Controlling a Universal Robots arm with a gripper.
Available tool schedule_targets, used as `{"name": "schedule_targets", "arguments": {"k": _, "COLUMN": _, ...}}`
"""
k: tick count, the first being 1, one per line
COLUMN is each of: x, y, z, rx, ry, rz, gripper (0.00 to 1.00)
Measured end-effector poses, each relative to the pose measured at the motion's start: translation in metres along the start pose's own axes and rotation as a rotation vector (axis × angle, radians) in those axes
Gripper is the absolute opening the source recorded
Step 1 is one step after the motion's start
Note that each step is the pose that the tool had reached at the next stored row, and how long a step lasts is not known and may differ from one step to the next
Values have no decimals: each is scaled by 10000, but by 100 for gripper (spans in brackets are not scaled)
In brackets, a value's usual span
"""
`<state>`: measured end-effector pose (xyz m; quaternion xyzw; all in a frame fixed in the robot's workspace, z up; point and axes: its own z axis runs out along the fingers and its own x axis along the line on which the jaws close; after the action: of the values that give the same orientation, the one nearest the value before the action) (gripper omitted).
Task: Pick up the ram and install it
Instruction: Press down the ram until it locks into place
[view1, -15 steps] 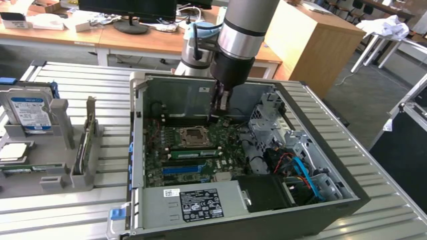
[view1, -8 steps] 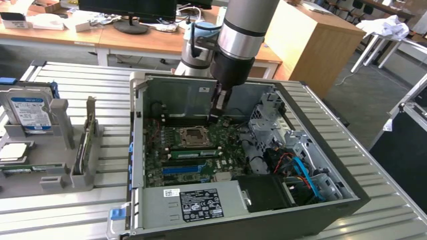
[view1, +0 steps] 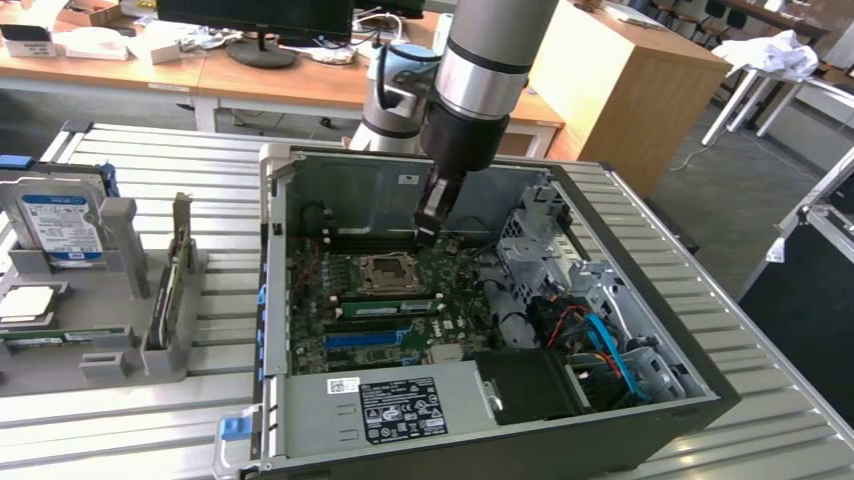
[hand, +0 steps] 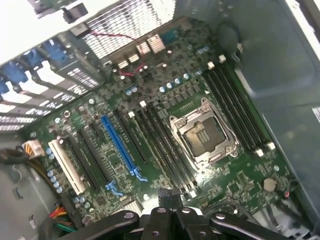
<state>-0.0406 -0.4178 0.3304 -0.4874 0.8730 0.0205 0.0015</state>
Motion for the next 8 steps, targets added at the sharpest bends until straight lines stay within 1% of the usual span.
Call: {"name": "schedule_targets", "arguments": {"k": 8, "x": 0, "y": 0, "z": 3, "rx": 33, "ry": -49, "rz": 1455, "gripper": 11}}
